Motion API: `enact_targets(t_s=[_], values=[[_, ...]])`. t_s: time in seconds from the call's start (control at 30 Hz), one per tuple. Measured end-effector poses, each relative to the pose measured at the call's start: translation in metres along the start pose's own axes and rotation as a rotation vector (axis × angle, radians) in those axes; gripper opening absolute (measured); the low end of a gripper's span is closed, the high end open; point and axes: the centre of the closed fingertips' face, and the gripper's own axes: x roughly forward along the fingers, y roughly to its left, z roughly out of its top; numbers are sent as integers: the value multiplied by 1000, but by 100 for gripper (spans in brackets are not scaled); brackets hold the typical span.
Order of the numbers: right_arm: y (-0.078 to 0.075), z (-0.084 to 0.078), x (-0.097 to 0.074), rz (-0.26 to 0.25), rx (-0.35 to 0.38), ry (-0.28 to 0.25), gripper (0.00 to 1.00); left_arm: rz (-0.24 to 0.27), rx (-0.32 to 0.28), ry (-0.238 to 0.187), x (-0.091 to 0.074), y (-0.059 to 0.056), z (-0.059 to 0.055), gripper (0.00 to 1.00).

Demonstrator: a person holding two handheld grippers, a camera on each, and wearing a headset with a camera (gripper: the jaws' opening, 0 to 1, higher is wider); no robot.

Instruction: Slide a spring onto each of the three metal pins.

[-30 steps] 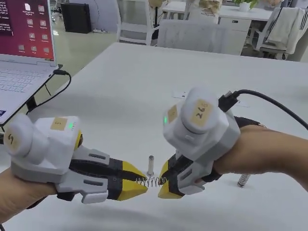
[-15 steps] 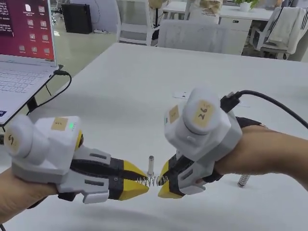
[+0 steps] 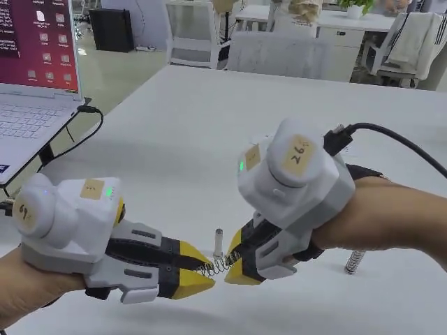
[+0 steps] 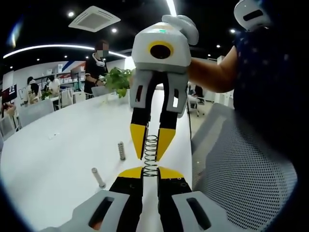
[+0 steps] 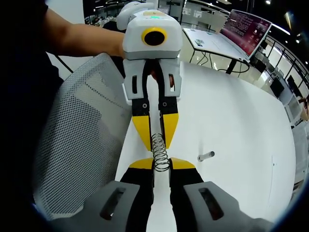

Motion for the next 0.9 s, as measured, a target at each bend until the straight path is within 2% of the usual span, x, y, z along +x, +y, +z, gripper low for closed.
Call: enact_targets(t_s=[0.2,0.9], values=[[4,9,-3,10,-6,-19,9,-9,4,12,2,-2,-3,2],[8,23,0,21,-49,0,9,-22,5,19,6,-4,-4,2]])
